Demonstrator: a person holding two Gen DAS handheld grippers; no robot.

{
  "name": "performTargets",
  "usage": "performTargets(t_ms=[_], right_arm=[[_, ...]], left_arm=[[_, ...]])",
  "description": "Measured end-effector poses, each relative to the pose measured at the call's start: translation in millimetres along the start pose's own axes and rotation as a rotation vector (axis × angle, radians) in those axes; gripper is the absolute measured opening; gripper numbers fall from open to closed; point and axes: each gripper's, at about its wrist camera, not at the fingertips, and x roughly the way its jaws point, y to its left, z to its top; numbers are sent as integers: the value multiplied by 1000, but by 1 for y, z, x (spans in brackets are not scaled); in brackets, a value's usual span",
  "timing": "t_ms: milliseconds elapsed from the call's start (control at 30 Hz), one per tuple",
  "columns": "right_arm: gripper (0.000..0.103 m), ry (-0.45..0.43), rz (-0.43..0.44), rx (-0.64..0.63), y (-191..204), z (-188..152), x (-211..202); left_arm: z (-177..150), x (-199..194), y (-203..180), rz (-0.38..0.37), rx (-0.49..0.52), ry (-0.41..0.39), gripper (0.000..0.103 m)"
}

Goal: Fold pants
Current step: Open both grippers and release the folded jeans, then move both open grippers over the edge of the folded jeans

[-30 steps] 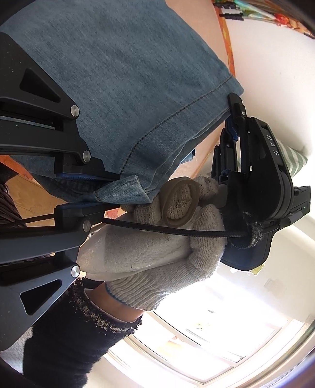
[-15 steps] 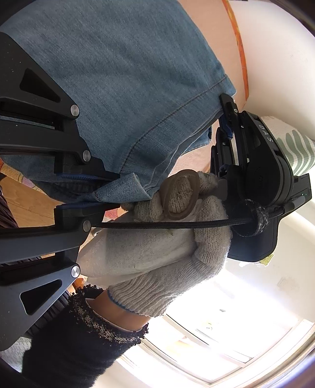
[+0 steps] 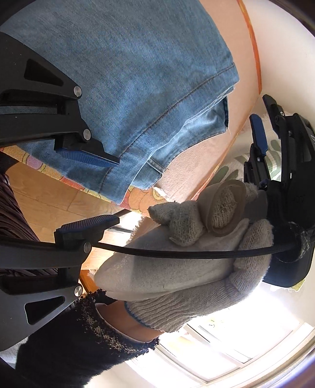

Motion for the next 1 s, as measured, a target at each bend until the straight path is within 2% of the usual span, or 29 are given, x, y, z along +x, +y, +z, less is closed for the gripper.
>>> performTargets(t_ms=[233, 333, 500, 600, 800, 867, 1000], right_arm=[[34, 34, 21, -62, 25, -9, 2], [34, 47, 32, -83, 39, -13, 4], [34, 54, 55, -131, 69, -25, 4], [34, 72, 73, -170, 90, -34, 8], [34, 97, 114, -260, 142, -51, 21], [34, 113, 126, -282, 158, -58, 28], [34, 144, 155, -340, 190, -74, 36]], left_arm=[[-16, -35, 1, 44, 7, -36, 40], [-22, -64, 10, 83, 6, -64, 52], [-30, -109, 18, 141, -11, -111, 52], [-39, -126, 9, 189, -16, -129, 52], [-62, -172, 48, 348, -86, -154, 53], [-79, -199, 57, 393, -136, -156, 53], [-110, -221, 82, 466, -248, -165, 53]])
